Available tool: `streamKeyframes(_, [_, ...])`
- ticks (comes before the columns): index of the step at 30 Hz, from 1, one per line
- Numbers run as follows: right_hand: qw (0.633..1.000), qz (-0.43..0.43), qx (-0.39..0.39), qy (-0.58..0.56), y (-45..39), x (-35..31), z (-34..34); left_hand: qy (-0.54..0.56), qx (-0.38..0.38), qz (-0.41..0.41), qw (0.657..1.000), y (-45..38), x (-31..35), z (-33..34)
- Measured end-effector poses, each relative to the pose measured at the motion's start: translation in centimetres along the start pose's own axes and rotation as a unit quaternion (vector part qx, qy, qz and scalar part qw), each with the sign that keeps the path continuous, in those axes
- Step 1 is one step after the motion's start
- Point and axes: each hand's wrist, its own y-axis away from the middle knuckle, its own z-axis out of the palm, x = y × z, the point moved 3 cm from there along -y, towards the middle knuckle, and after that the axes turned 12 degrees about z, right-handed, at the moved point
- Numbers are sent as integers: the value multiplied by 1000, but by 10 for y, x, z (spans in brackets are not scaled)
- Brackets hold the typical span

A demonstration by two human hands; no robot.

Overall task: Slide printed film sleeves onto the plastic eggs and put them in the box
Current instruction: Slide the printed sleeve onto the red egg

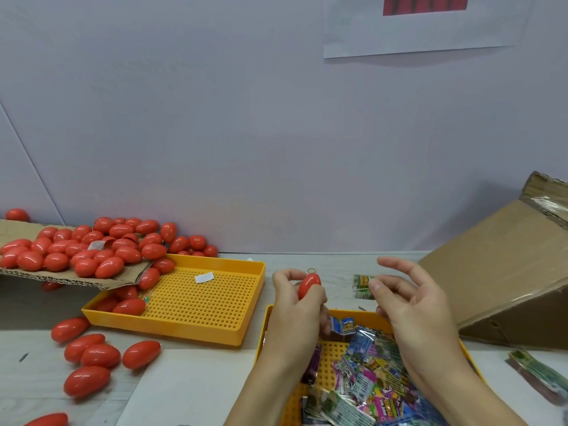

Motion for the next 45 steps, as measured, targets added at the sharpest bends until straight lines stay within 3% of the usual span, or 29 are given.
streamKeyframes(11, [995, -60, 18, 84, 2, -2, 2, -25, -29, 27, 999, 2, 7, 5])
streamKeyframes(21, [994, -56, -30, 90, 4, -3, 6, 5, -36, 32, 999, 1, 1, 3])
streamKeyframes(34, [993, -64, -27, 95, 5, -3, 6, -10, -22, 64, 998, 1, 3, 1])
streamKeyframes(45, [993, -63, -3, 98, 6, -6, 6, -50, -57, 88, 993, 2, 5, 4])
